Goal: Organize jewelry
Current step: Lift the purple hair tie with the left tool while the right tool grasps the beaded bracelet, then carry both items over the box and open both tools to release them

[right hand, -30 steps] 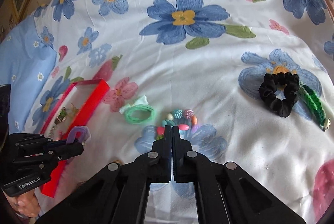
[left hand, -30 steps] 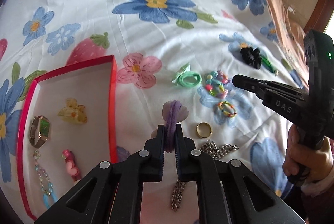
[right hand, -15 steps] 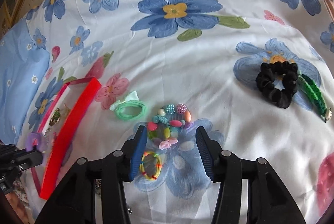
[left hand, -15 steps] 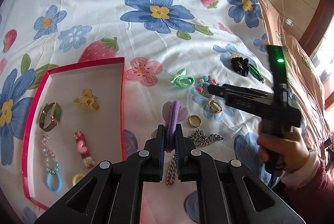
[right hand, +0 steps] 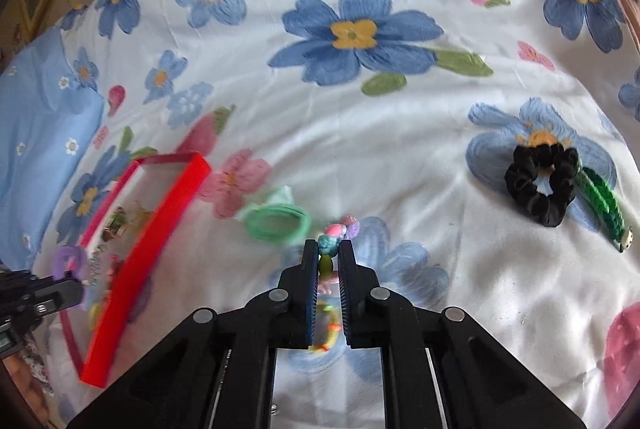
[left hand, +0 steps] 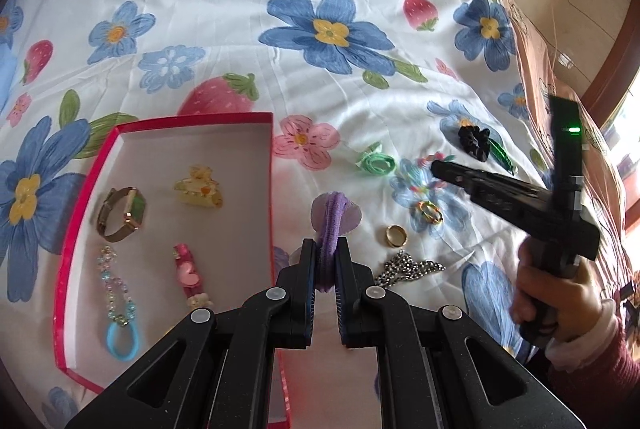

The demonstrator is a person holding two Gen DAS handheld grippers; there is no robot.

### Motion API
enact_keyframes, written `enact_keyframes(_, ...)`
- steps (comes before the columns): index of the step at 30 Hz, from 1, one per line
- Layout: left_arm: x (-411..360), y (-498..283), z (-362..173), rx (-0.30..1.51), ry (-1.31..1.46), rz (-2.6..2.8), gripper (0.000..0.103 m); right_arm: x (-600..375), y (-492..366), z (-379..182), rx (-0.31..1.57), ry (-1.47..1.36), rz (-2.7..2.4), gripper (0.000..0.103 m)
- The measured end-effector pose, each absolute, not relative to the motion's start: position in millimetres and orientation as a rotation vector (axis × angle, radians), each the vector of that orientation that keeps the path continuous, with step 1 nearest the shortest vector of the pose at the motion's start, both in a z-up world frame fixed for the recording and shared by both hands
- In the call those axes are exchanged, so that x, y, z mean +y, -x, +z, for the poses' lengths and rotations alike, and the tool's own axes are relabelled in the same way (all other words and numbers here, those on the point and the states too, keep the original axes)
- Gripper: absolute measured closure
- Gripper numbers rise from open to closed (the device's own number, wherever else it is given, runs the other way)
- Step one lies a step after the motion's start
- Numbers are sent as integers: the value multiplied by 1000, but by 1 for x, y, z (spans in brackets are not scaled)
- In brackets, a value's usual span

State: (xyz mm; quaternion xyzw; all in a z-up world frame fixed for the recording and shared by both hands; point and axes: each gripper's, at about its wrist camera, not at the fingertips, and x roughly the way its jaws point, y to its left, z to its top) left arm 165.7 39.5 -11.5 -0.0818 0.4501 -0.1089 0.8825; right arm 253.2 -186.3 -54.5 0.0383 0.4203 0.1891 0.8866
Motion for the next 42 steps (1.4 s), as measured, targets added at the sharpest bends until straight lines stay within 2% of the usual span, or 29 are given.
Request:
enact_keyframes(8, 75, -139, -5, 911, 210, -170, 95, -159, -223, -2, 786, -128, 527, 94)
enact_keyframes(15, 110, -113, -1, 899, 247, -101, 95, -119, -201, 14, 769, -119, 634, 94)
enact_keyframes(25, 152, -89, -6, 901, 295, -17, 95, -62, -181, 8, 803, -83, 765, 94)
enact_keyframes(42, 166, -124, -45, 990, 308, 10, 95, 4, -189, -31, 905, -30, 848, 94)
